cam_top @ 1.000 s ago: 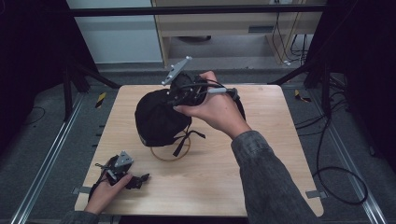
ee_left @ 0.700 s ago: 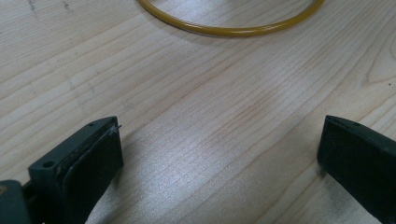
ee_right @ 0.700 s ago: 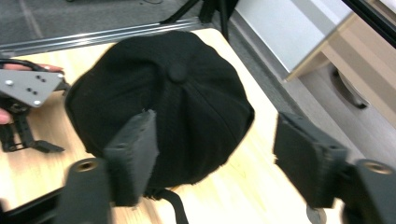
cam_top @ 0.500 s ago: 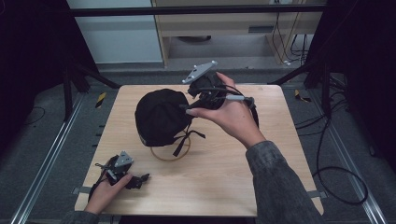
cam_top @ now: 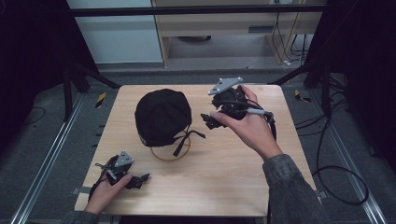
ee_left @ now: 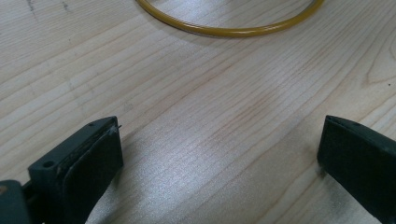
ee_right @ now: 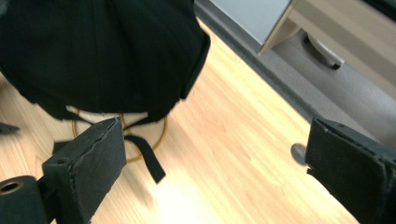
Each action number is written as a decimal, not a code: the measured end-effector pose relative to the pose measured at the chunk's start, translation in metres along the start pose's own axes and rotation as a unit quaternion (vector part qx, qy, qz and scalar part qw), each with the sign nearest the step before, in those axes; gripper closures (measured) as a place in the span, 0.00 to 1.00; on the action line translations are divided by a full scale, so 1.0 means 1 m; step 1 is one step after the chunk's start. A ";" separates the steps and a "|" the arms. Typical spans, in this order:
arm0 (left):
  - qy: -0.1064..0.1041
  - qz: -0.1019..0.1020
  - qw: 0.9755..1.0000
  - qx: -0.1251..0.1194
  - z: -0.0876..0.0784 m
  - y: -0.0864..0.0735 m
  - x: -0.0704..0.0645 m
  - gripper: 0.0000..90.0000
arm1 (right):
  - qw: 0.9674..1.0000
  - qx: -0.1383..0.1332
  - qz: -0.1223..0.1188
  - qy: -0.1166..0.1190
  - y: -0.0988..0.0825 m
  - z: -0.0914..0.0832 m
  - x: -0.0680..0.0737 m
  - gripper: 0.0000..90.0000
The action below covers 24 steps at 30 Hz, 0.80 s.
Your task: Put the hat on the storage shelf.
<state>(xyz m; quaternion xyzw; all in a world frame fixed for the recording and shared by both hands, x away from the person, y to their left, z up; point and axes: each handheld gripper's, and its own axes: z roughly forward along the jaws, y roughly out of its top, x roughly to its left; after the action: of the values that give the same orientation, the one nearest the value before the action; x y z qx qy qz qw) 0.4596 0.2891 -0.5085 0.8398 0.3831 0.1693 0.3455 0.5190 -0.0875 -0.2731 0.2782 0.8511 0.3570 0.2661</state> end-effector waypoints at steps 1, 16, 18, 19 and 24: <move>0.000 0.000 1.000 0.000 0.000 0.000 0.000 0.00 | 1.000 0.004 0.003 0.000 -0.004 0.001 0.000 0.06; 0.000 0.000 1.000 0.001 0.000 0.000 0.000 0.00 | 0.999 0.012 0.039 -0.015 -0.074 0.006 -0.009 0.12; 0.000 0.000 1.000 0.001 0.000 0.000 0.000 0.00 | 0.999 0.009 0.045 -0.020 -0.086 0.006 -0.010 0.13; 0.000 0.000 1.000 0.001 0.000 0.000 0.000 0.00 | 0.999 0.009 0.049 -0.021 -0.092 0.006 -0.010 0.13; 0.000 0.000 1.000 0.001 0.000 0.000 0.000 0.00 | 0.997 0.009 0.073 -0.021 -0.124 0.012 -0.006 0.15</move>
<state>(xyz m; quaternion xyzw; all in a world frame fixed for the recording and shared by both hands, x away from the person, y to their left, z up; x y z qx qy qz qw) 0.4592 0.2891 -0.5085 0.8400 0.3837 0.1691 0.3445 0.4962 -0.1587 -0.3725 0.3492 0.8260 0.3617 0.2548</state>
